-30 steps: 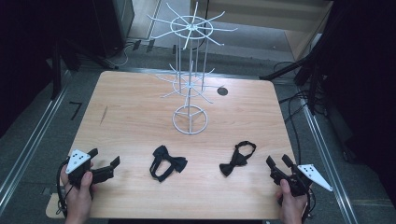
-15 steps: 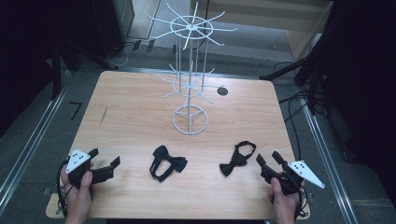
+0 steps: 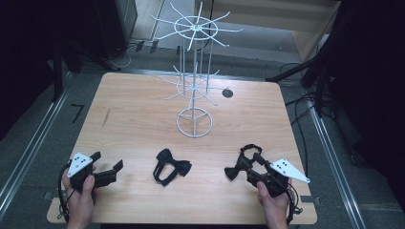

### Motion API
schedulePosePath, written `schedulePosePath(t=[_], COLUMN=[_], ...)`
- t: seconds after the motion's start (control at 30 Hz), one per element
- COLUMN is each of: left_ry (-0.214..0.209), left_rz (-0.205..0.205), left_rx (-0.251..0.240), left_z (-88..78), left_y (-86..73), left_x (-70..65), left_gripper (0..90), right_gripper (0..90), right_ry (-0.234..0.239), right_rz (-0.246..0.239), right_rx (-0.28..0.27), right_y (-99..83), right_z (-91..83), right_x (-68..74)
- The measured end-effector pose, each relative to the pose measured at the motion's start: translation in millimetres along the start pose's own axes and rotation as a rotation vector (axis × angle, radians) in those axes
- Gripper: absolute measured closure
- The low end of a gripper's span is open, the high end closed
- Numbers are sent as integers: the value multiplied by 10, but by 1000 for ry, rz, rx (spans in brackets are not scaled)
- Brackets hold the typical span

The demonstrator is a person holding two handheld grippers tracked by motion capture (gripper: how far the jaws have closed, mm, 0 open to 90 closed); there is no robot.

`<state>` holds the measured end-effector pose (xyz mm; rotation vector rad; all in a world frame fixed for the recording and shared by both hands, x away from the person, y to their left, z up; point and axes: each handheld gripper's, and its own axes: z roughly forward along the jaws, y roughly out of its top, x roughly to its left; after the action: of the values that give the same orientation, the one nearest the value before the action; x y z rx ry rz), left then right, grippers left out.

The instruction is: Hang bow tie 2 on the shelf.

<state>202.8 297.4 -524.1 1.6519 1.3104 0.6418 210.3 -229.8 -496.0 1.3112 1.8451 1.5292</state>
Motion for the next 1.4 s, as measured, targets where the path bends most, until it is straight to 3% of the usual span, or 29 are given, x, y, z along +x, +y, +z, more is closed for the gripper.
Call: schedulePosePath(t=[0.1, 0.23, 0.43, 0.6, 0.8, 0.9, 1.0, 1.2, 1.4], left_ry=[-2, -7, -10, -8, -5, -6, -7, -4, -4], left_rz=[3, 3, -8, 2, -2, -4, -8, -10, -11], left_rx=[-1, -2, 5, 9, -8, -10, -12, -12, -11], left_z=[-3, -13, -9, -10, -25, -27, -27, -28, -30], left_y=[-2, -7, -6, -5, -13, -14, -15, -15, -15], left_x=[-3, -3, 5, -1, 4, 3, 3, 3, 6], left_gripper=[82, 81, 82, 81, 82, 81, 81, 82, 81], right_gripper=[458, 467, 509, 551, 573, 573, 573, 575, 592], right_ry=[32, 18, 45, 67, 81, 112, 112, 122, 138], right_rz=[-23, -54, -77, -79, -136, -127, -127, -172, -179], right_rx=[21, 44, 94, 95, 116, 119, 121, 148, 176], right_y=[19, 22, -36, -38, -60, -70, -77, -126, -154], right_z=[84, 173, 341, 388, 498, 553, 587, 761, 907], right_x=[115, 216, 370, 441, 606, 647, 677, 825, 918])
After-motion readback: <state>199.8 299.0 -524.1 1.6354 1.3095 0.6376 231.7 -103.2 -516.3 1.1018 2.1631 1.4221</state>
